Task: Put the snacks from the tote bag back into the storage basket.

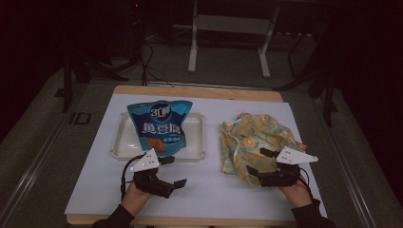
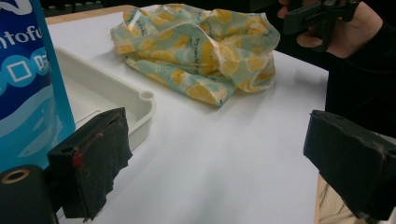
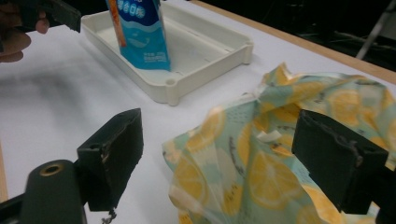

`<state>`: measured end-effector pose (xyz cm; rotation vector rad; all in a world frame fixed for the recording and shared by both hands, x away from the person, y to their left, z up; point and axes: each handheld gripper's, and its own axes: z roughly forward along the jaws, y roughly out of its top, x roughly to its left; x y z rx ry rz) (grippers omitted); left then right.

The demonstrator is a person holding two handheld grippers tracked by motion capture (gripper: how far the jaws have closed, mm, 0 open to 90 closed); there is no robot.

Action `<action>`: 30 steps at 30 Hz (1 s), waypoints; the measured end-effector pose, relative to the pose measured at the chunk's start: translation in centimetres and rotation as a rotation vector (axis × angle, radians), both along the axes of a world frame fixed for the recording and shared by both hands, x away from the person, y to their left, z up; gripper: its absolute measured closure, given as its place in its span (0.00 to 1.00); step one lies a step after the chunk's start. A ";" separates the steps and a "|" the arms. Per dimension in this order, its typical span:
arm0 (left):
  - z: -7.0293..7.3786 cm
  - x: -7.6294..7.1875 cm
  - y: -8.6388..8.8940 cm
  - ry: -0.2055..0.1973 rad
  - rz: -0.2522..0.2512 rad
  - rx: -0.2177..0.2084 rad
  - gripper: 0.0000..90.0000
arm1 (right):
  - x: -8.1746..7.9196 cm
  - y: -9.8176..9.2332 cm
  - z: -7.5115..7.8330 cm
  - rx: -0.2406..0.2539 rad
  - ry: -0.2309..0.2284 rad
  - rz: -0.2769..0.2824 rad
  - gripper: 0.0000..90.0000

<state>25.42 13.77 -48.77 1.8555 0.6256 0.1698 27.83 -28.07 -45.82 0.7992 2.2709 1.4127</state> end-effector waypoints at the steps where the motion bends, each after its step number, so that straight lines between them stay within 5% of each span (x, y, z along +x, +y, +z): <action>1: 0.0 0.0 0.0 0.000 0.000 0.000 0.09 | -0.1 -0.3 0.0 0.003 -0.006 -0.007 0.18; 5: 0.1 0.0 0.2 -0.030 0.018 0.024 0.09 | -0.7 -1.3 -0.2 0.023 -0.022 -0.048 0.17; 13: -0.8 0.0 0.7 -0.020 0.038 0.038 0.09 | -1.0 -2.3 -0.9 0.045 -0.055 -0.141 0.17; 30: -2.0 -0.4 0.3 -0.012 0.024 0.079 0.09 | -0.9 -2.6 -1.4 0.030 -0.052 -0.153 0.17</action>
